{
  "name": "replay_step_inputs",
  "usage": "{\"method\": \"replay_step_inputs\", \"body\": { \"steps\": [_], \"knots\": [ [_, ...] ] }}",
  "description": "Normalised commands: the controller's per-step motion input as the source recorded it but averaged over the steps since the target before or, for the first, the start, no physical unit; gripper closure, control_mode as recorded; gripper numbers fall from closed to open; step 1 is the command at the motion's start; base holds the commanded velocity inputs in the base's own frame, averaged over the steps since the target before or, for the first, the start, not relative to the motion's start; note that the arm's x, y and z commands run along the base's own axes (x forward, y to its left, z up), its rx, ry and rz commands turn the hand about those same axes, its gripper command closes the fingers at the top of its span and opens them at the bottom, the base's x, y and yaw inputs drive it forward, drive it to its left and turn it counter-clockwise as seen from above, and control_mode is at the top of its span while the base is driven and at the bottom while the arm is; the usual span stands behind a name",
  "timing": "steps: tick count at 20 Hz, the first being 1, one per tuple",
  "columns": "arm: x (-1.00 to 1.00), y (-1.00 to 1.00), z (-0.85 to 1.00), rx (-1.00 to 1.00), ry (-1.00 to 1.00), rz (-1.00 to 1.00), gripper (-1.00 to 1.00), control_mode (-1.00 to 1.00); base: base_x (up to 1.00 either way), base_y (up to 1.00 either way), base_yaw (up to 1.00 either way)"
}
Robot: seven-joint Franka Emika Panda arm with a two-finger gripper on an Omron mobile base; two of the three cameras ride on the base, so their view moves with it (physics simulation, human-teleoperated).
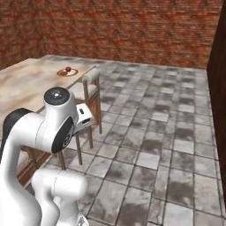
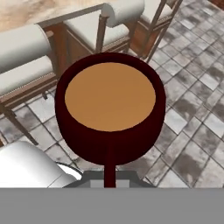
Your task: Pick up the brewed coffee from the coffee machine and place it next to the breakfast plate on the dining counter.
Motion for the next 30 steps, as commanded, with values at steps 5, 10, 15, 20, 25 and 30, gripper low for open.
{"method": "replay_step_inputs", "body": {
  "steps": [5,10,15,20,25,30],
  "knots": [
    [0.0,0.0,0.0,0.0,0.0,0.0,1.0,1.0,1.0,-0.24,0.1],
    [0.0,0.0,0.0,0.0,0.0,0.0,1.0,1.0,1.0,-0.36,0.14],
    [0.0,0.0,0.0,0.0,0.0,0.0,1.0,1.0,1.0,-0.44,0.2],
    [0.0,0.0,0.0,0.0,0.0,0.0,1.0,1.0,1.0,-0.37,0.3],
    [0.0,0.0,0.0,0.0,0.0,0.0,1.0,1.0,1.0,-0.24,0.37],
    [0.0,0.0,0.0,0.0,0.0,0.0,1.0,1.0,1.0,-0.13,0.43]
  ]
}}
